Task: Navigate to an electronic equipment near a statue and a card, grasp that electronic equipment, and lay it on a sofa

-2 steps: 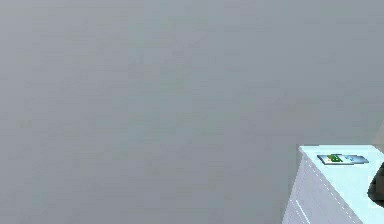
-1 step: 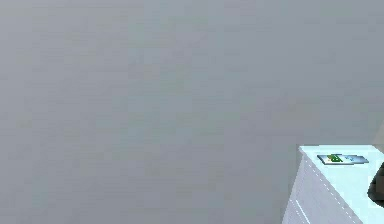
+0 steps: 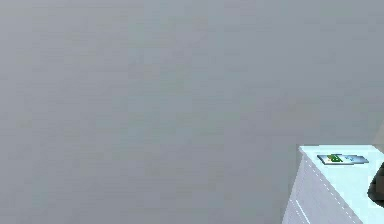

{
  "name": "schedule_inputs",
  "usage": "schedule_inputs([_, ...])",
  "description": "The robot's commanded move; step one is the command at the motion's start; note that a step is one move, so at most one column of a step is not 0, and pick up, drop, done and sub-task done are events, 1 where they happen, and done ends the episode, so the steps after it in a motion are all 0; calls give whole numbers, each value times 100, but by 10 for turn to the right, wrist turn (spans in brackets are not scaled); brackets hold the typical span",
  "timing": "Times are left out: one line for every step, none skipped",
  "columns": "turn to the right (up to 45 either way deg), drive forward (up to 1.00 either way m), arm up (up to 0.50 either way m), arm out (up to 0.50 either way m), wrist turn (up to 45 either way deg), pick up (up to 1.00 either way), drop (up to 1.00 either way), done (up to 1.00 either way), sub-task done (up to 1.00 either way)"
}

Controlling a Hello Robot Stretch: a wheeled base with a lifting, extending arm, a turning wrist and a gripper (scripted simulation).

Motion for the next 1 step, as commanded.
schedule_inputs([0,0,0,0,-450,0,0,0,0])
